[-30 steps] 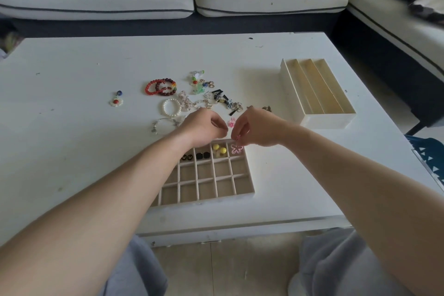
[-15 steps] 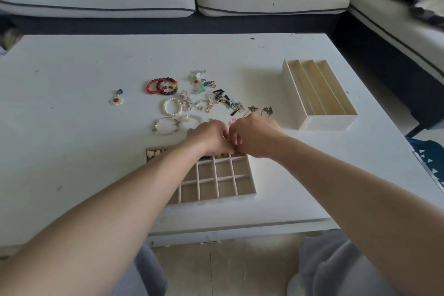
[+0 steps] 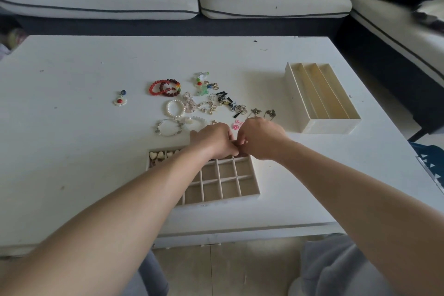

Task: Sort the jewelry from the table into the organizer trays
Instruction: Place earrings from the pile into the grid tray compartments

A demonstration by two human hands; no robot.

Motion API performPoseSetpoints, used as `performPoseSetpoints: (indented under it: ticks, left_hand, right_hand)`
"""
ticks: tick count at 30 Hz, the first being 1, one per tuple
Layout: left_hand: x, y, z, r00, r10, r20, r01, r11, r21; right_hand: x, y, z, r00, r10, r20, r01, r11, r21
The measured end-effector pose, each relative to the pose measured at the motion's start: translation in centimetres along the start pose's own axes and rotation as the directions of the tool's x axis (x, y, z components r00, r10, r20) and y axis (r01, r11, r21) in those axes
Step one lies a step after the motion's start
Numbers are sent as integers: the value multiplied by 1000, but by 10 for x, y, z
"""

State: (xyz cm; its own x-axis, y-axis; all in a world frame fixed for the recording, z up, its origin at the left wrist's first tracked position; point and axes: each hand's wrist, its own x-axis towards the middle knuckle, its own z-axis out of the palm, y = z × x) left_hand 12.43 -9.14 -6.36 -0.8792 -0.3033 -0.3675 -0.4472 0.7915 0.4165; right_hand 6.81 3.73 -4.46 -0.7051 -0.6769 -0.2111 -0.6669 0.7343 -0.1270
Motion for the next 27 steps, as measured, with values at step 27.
performPoseSetpoints:
  ticks: [27]
  left_hand:
    - [0, 2, 0, 1000, -3, -30, 3, 1000, 12]
  right_hand:
    - [-1, -4, -2, 974, 224, -38, -216, 965, 146]
